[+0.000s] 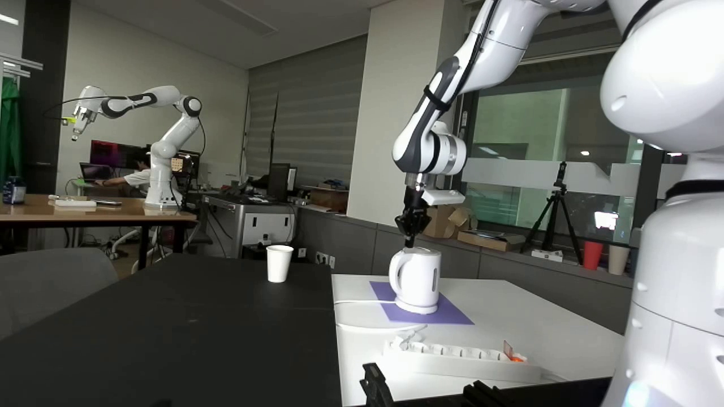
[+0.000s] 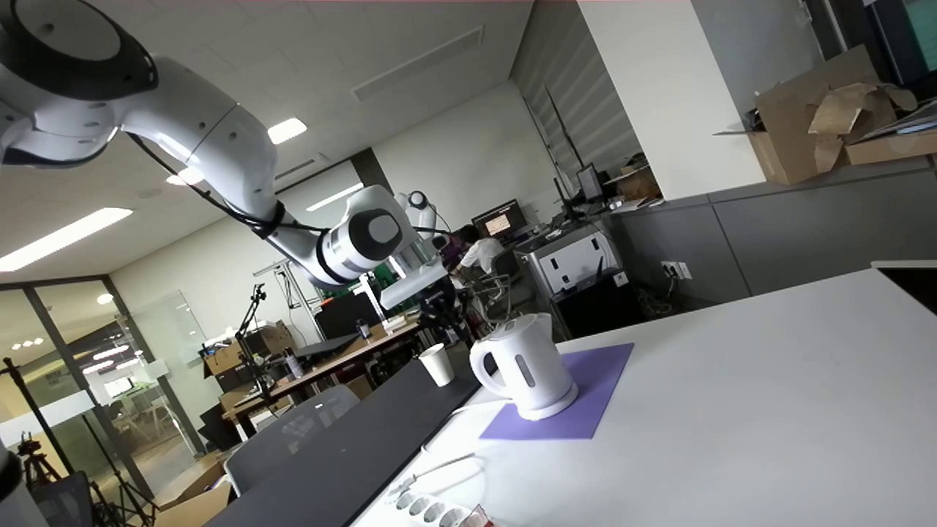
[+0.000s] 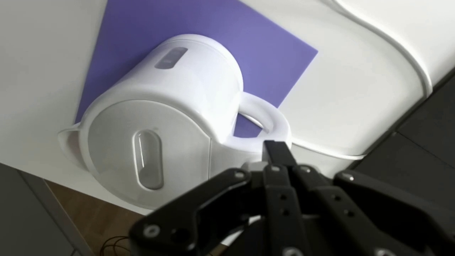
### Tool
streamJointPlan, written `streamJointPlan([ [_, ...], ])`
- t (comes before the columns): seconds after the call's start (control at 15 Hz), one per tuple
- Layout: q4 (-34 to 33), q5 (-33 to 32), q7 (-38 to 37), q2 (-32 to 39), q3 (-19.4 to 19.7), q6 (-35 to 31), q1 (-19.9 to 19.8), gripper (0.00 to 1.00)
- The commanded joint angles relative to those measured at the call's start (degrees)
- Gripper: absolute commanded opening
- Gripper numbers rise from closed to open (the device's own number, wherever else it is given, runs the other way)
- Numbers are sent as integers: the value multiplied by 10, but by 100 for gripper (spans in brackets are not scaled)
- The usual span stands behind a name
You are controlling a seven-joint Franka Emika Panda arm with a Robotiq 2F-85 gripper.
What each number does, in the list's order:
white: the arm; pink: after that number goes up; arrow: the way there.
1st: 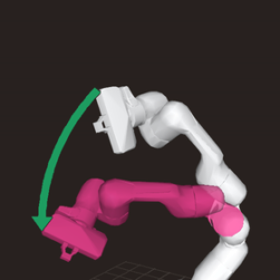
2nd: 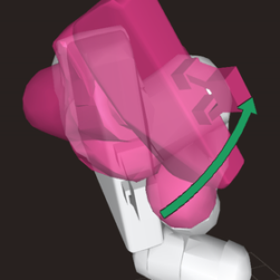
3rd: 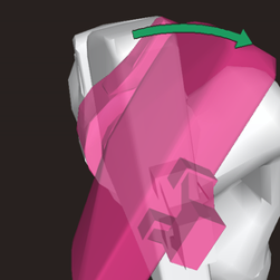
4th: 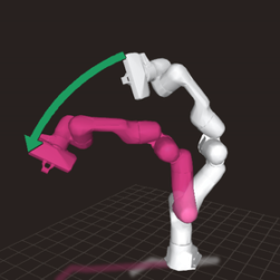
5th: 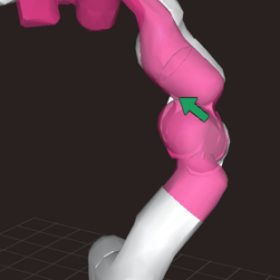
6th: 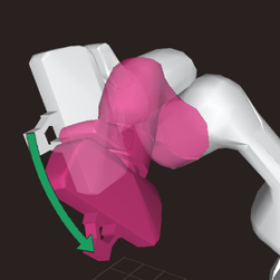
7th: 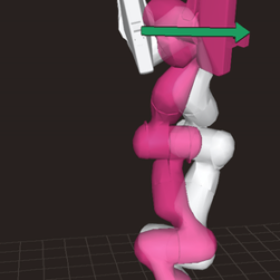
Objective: Turn on the kettle
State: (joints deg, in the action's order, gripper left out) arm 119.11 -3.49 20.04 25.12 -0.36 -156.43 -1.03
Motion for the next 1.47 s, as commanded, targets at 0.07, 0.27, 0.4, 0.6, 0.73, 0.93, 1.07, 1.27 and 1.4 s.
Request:
streamJointPlan([
  [0.07, -14, -12, -6, 21, -12, -30, -13, 0],
  [0.27, -14, -14, -10, 32, -12, -60, -13, 0],
  [0.4, -12, -14, -14, 39, -12, -89, -14, 0],
  [0.6, -11, -19, -15, 49, -10, -125, -14, 0],
  [0.73, -11, -23, -17, 55, -9, -137, -14, 0],
  [0.93, -12, -32, -20, 61, -5, -147, -11, 0],
  [1.07, -12, -39, -22, 62, 1, -150, -6, 0],
  [1.27, -13, -61, -28, 63, 22, -151, 8, 0],
  [1.4, -15, -80, -38, 64, 46, -150, 24, 0],
])
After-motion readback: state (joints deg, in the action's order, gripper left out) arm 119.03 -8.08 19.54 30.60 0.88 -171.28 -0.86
